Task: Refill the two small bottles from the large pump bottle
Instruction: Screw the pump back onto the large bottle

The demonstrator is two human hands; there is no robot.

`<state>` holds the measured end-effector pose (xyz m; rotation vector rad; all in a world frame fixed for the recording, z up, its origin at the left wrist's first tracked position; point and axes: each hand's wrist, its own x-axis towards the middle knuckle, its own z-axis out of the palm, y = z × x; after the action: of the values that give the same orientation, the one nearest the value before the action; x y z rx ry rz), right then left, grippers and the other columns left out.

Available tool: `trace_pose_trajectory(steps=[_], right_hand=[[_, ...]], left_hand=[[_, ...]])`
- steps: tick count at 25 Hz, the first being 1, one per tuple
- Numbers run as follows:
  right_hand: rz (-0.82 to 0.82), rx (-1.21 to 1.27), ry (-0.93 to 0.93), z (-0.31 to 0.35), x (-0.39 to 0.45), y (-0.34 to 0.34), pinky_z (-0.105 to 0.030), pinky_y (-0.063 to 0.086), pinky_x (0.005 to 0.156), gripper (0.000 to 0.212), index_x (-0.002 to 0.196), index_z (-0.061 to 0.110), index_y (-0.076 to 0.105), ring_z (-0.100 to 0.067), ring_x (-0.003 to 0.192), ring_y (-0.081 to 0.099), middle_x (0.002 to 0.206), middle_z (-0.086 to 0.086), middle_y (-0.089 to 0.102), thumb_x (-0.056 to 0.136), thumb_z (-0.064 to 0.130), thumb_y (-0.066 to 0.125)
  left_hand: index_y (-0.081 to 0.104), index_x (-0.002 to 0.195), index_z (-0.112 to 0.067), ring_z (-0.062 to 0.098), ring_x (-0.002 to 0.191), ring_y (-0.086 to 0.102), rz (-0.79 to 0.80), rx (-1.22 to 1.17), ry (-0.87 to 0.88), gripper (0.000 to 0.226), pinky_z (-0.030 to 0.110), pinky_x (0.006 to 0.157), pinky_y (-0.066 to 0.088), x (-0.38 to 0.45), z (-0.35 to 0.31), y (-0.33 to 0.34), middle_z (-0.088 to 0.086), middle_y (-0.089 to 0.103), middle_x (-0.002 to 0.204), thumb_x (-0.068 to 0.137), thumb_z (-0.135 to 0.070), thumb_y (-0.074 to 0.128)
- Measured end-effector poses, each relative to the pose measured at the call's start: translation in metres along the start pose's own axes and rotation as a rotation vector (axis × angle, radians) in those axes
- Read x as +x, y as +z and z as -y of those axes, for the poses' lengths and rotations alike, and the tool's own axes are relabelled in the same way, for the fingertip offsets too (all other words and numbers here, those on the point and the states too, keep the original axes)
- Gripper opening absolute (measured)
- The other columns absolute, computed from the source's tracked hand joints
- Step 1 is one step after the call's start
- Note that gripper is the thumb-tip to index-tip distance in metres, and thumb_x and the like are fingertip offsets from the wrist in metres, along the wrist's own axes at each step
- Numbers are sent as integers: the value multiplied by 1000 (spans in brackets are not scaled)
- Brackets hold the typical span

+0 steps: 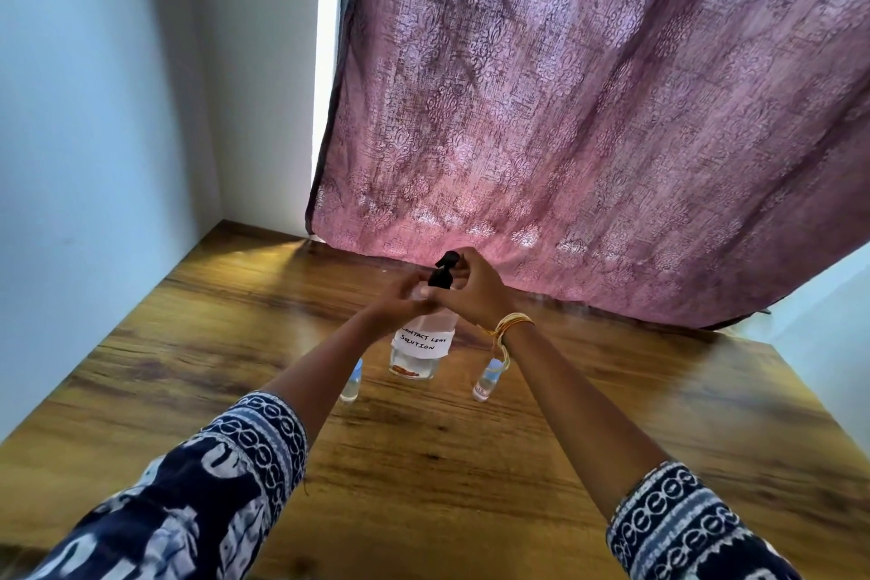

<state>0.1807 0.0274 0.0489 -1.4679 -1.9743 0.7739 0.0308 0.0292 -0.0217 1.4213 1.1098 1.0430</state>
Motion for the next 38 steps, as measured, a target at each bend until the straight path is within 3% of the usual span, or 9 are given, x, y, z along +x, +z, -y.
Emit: trace_pose_trajectory(steps=[3,7,11,16,18,27,33,35,38], right_hand=[[28,110,-63,0,-2,-2,-33,53,100,49,122,14,59,-18,112,63,110,3,65,76,4,74],[-113,101,-48,1,-3,-2,-13,51,74,40,108,14,66,-11,88,67,89,7,67,71,15,84],[-129,12,-56,3,-3,7,-17,46,66,37,99,18,59,-11,77,58,83,7,60,74,31,82],[-28,95,-41,-1,-1,-1,-30,53,94,55,125,15,54,-17,104,63,114,-1,64,76,12,78],[1,124,-47,-1,-1,-7,-26,53,93,52,126,11,56,-22,109,66,118,-9,68,78,1,73],[-150,22,-21,-1,-4,1,-16,51,70,41,102,15,63,-5,78,62,85,8,65,70,26,85],[38,174,35,-7,3,-4,-31,51,98,49,124,3,59,-23,114,65,121,-14,67,78,-5,73],[-6,151,22,-8,3,-5,-35,55,95,40,114,2,66,-23,103,70,110,-14,72,76,-1,76],[-131,107,43,-6,-2,-3,-20,55,73,35,100,5,74,-15,84,70,91,-6,75,69,14,86]], left_hand=[[53,127,-3,19,105,54,-1,-4,12,43,26,81,47,0,0,0,8,57,117,86,-5,65],[52,127,-1,14,95,61,1,-7,3,42,21,74,50,0,0,1,14,61,118,87,-5,65],[54,126,-3,23,103,60,-17,-19,13,43,35,85,51,1,1,0,17,63,117,85,-5,67],[55,124,-4,23,106,57,-31,-24,-6,41,36,89,49,2,3,1,7,62,112,85,-7,68],[55,125,-5,27,112,56,-29,-40,-20,43,41,92,47,3,5,1,12,60,120,84,-8,69],[51,126,-1,28,106,58,-40,-32,-34,44,39,87,51,2,4,4,17,60,117,86,-10,68],[55,123,-6,33,116,57,-28,-13,-1,65,49,96,49,-3,2,1,17,60,123,70,-37,76],[55,123,-5,36,117,56,-17,-14,-11,54,50,96,48,-2,1,2,19,59,125,78,-25,76],[55,122,-4,38,115,57,-30,-22,-15,53,51,96,48,-1,3,3,22,59,122,77,-23,74]])
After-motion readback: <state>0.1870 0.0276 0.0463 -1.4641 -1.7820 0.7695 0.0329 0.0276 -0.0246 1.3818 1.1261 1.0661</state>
